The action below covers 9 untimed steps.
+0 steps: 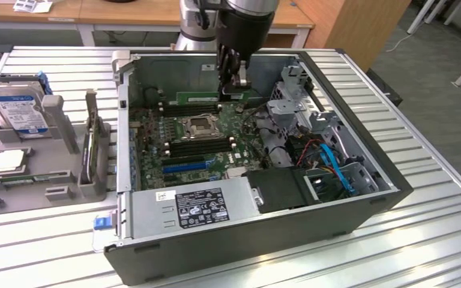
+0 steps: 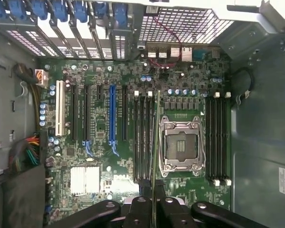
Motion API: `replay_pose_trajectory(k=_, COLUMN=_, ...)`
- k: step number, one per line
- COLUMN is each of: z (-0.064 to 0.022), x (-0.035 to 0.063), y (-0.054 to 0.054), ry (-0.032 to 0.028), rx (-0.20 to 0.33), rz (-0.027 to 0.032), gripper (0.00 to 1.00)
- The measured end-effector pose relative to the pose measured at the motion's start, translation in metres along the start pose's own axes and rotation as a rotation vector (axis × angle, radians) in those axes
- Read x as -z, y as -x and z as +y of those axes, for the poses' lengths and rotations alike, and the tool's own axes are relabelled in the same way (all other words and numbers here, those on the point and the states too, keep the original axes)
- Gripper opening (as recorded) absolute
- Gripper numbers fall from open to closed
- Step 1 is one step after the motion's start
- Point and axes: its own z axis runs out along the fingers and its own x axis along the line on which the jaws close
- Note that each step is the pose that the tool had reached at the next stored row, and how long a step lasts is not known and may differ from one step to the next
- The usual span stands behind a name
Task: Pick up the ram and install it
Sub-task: 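Insert the ram into the slot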
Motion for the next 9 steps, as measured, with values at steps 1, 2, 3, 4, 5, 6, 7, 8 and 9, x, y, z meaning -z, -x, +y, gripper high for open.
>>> replay_pose_trajectory(k=1, z=0.0000, x=-0.0018, y=0.000, ry=0.0001, rx=0.000, rz=0.0001, gripper=0.14)
replay_pose_trajectory(k=2, z=0.0000, x=-0.0036, y=0.000, ry=0.0000, rx=0.000, rz=0.0000, gripper=0.14)
replay_pose_trajectory(k=3, z=0.0000, x=-0.0055, y=-0.001, ry=0.0000, rx=0.000, rz=0.0000, gripper=0.14)
replay_pose_trajectory(k=4, z=0.0008, x=-0.0074, y=-0.001, ry=-0.0002, rx=0.000, rz=-0.0001, gripper=0.14)
replay_pose_trajectory(k=5, z=0.0035, x=-0.0093, y=-0.001, ry=-0.0001, rx=0.000, rz=0.0000, gripper=0.14)
replay_pose_trajectory(k=6, z=0.0068, x=-0.0112, y=-0.001, ry=-0.0002, rx=0.000, rz=0.0001, gripper=0.14)
replay_pose_trajectory(k=7, z=0.0102, x=-0.0131, y=-0.001, ry=-0.0004, rx=0.000, rz=0.0000, gripper=0.14)
replay_pose_trajectory(k=8, z=0.0136, x=-0.0151, y=-0.001, ry=-0.0004, rx=0.000, rz=0.0001, gripper=0.14)
replay_pose_trajectory(k=9, z=0.0168, x=-0.0171, y=-0.002, ry=-0.0005, rx=0.000, rz=0.0004, gripper=0.14)
